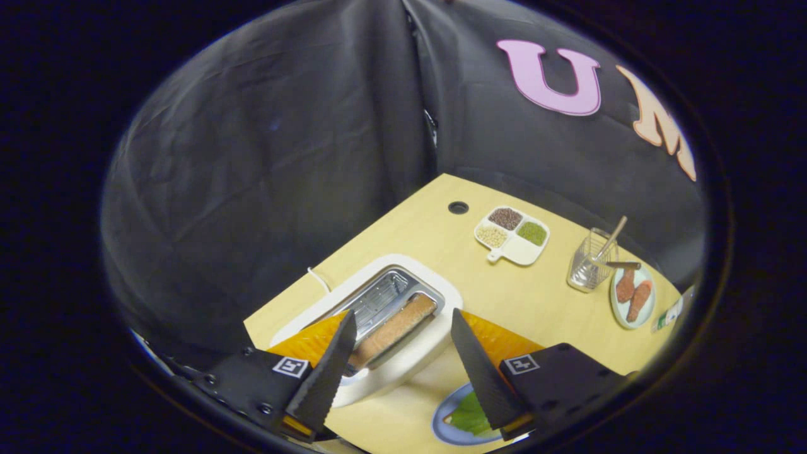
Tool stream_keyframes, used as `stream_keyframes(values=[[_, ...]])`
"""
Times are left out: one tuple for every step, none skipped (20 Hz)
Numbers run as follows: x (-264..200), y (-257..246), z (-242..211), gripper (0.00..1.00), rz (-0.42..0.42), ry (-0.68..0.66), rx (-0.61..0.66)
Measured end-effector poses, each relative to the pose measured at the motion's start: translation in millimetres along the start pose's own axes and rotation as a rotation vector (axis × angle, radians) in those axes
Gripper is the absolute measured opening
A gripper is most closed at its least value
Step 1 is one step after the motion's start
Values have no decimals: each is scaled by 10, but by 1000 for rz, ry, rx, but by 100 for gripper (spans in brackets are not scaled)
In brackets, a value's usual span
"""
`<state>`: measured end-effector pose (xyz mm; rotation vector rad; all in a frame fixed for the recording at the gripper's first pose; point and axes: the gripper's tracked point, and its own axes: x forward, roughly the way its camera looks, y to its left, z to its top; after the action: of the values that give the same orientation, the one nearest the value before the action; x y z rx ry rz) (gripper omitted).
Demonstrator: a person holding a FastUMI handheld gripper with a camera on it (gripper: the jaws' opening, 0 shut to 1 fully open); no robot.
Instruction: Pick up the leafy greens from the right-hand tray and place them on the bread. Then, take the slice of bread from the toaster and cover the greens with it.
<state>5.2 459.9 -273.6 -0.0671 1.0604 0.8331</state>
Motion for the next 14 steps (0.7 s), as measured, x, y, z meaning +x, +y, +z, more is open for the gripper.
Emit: stream_keyframes(values=[[32, 40, -13, 86, 21, 16, 22], [63, 82, -17, 76, 32, 25, 43], [66, 88, 2, 66, 32, 22, 53], [69, 84, 16, 56, 34, 19, 57], [68, 84, 34, 46, 31, 15, 63], [63, 72, 22, 36, 22, 18, 66], [18, 57, 34, 26, 23, 12, 80], [24, 84, 21, 16, 32, 15, 79], [16, 96, 25, 13, 40, 13, 63], [57, 68, 74, 10, 32, -13, 72], [-22, 103, 63, 7, 52, -13, 83], [-84, 116, 83, 5, 60, -31, 92], [-158, 97, 104, 4, 66, -41, 91], [-233, 78, 122, 4, 71, -55, 91]])
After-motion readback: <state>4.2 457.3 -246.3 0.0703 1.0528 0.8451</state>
